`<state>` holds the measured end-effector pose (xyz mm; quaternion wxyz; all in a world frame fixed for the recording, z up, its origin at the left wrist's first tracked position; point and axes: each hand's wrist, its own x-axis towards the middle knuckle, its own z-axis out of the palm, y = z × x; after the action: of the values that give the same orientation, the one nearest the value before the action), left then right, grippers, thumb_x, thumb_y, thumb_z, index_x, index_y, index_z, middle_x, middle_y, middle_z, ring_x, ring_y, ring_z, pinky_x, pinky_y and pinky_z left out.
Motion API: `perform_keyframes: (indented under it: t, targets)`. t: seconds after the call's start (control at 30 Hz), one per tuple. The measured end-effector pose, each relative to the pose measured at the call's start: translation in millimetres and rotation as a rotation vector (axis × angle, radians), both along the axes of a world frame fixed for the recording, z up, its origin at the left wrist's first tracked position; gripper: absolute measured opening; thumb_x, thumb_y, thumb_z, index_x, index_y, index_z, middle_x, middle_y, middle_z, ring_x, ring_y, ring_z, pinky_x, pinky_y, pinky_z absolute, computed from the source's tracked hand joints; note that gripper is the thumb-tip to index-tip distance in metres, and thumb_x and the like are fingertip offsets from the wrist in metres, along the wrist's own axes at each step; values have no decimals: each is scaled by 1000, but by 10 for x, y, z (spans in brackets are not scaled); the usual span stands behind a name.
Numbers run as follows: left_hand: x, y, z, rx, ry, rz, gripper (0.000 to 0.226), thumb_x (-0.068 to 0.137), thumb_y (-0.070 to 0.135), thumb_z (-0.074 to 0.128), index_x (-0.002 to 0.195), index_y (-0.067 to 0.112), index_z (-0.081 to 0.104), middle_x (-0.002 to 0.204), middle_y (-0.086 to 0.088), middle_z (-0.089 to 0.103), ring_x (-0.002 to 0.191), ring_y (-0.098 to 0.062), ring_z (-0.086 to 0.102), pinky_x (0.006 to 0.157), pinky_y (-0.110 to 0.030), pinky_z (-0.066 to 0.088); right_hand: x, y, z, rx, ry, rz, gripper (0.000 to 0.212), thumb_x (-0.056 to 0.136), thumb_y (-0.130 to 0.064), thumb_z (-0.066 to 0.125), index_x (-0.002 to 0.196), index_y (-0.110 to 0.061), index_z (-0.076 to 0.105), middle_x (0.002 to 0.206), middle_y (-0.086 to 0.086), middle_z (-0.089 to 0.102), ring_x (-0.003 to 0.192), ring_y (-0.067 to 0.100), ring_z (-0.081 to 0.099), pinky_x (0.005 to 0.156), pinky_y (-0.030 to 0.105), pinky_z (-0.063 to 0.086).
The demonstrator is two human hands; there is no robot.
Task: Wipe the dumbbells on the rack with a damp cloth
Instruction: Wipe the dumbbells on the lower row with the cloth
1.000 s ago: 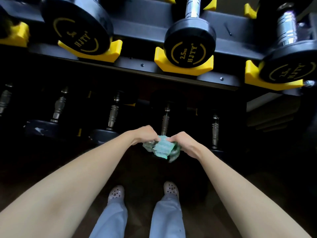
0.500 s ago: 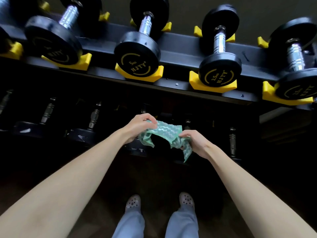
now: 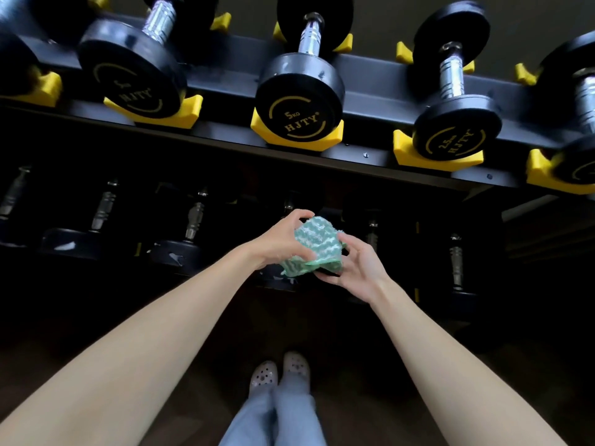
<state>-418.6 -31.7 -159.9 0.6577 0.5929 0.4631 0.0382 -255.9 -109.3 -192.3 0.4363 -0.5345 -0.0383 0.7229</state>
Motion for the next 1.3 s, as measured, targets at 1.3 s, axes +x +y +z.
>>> perform_keyframes:
  t: [1.3]
  targets:
    - [-792,165,-1294,39,481,352,57,88,1,36,142,11,21,130,-22,48,116,-37,53,96,-48,48,-1336,-316,-1172,-252,-754,-288,50,92,-2,42,139,-19,45,105,6,56,96,18,54,83,29,44]
